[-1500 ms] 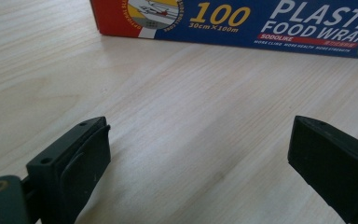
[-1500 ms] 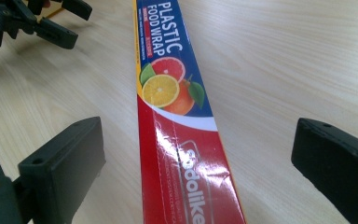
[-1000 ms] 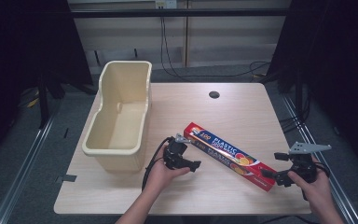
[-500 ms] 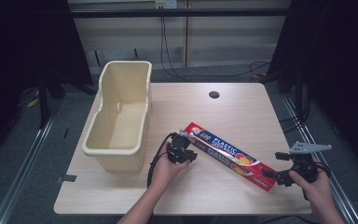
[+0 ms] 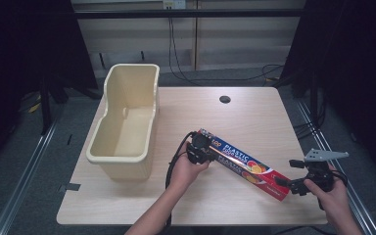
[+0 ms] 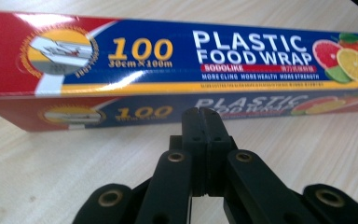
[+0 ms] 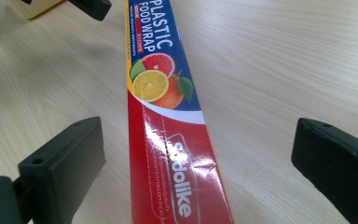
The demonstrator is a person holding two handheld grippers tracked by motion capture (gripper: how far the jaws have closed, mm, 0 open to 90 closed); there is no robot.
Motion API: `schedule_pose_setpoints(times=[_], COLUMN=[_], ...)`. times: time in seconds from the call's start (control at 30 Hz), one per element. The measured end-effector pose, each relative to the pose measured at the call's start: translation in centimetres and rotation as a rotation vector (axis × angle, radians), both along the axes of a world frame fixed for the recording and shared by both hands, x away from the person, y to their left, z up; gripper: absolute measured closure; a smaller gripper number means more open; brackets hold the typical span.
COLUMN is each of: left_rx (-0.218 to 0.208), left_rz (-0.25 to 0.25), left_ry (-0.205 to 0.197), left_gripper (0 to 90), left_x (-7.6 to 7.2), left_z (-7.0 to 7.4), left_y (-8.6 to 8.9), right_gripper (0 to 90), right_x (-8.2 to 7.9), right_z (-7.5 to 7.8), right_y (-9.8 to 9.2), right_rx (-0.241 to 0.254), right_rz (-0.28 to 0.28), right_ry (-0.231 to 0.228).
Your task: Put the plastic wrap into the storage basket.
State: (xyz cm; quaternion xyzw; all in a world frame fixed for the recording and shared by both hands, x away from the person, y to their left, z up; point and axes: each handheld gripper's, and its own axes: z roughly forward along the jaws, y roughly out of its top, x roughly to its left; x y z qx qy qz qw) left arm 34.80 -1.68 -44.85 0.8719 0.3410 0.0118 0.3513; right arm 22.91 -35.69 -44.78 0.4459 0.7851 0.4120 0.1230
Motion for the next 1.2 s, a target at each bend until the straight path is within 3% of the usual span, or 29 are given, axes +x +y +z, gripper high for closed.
schedule_pose_setpoints(times=[0.2,0.3,0.73,0.9,1.2], left_rx=[-0.028,-0.022,0.006,-0.008,0.002], left_rz=[0.016,0.016,0.027,0.054,0.062], left_ry=[0.008,0.007,-0.063,-0.05,-0.031], left_gripper=[90.0,90.0,90.0,90.0,90.0], left_x=[1.3,2.1,5.7,7.3,8.4], left_z=[0.6,0.9,1.1,0.2,-0.7], left_y=[-0.6,-0.9,-2.4,-2.7,-3.1], right_gripper=[2.3,2.3,2.4,2.4,2.4], right_x=[0.0,0.0,0.1,0.2,0.2], right_z=[0.0,0.1,0.1,-0.1,0.0], right_y=[-0.1,0.0,-0.2,-0.2,-0.3], right_rx=[0.003,0.005,0.014,0.013,0.011], right_rz=[0.005,0.01,0.007,0.006,0.009], right_ry=[-0.004,-0.005,-0.008,-0.003,-0.005])
